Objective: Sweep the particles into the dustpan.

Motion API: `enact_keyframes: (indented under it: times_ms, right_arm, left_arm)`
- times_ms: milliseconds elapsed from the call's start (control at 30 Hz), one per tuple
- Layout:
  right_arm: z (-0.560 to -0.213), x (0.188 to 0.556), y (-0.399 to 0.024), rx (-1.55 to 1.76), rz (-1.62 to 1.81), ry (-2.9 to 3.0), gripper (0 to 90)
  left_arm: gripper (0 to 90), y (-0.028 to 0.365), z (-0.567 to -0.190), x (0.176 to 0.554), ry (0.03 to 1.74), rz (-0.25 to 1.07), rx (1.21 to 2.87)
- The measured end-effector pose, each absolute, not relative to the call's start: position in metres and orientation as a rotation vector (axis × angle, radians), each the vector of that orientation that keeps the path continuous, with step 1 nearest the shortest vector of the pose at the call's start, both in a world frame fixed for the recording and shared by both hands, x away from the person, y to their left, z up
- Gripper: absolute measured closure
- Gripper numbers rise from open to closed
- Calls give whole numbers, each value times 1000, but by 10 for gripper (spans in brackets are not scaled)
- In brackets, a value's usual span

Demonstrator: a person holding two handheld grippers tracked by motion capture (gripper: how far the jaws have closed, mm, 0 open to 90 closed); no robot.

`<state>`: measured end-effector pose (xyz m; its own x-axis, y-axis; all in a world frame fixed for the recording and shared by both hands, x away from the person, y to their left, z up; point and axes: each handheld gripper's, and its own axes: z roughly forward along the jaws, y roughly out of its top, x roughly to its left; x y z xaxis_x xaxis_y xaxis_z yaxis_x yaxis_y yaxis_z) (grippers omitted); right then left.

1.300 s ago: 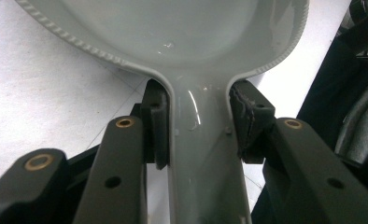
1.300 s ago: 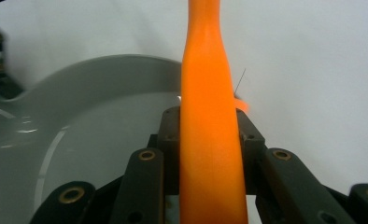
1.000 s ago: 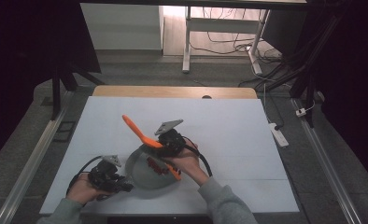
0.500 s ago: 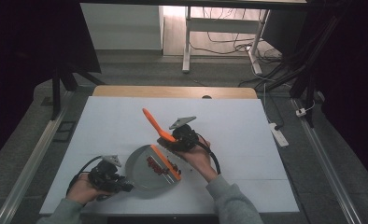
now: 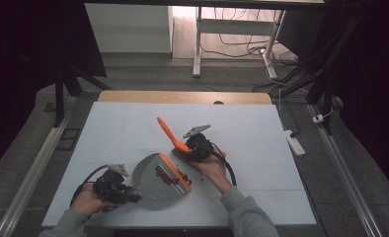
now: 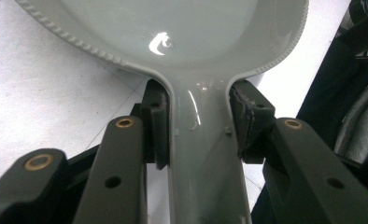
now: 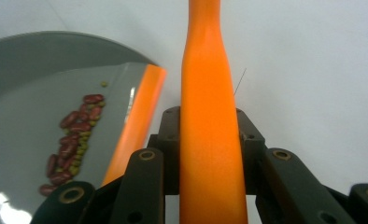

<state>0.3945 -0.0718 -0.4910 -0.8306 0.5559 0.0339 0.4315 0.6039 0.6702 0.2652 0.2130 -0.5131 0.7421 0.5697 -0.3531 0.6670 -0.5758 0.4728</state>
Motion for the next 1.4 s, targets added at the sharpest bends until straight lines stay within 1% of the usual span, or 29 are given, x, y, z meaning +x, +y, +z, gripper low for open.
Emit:
enact_keyframes:
  times_ms: [567, 967, 1033, 1067, 1100, 1167, 1233, 1267, 1400]
  right_arm:
    - [-496, 378, -48, 797, 1099, 2695, 708]
    - [-491, 359, -30, 710, 1305, 2779, 709]
    - [-485, 357, -34, 702, 1327, 2761, 708]
    - [-477, 356, -43, 690, 1328, 2717, 708]
    - [-477, 356, -43, 690, 1328, 2717, 708]
    - [-469, 357, -59, 671, 1269, 2627, 708]
    - [-468, 358, -65, 669, 1251, 2602, 708]
    - [-469, 364, -75, 684, 1196, 2581, 708]
    - [-473, 375, -83, 727, 1133, 2578, 708]
  left_arm:
    - [614, 213, -513, 265, 924, -216, 2353]
    - [614, 213, -513, 265, 929, -214, 2350]
    - [614, 213, -514, 265, 928, -215, 2351]
    - [614, 213, -514, 265, 928, -215, 2351]
    - [614, 213, -514, 266, 929, -216, 2352]
    - [614, 213, -514, 265, 933, -215, 2350]
    - [614, 212, -514, 265, 936, -211, 2348]
    - [613, 212, -514, 264, 937, -210, 2347]
    - [614, 212, -513, 264, 940, -208, 2348]
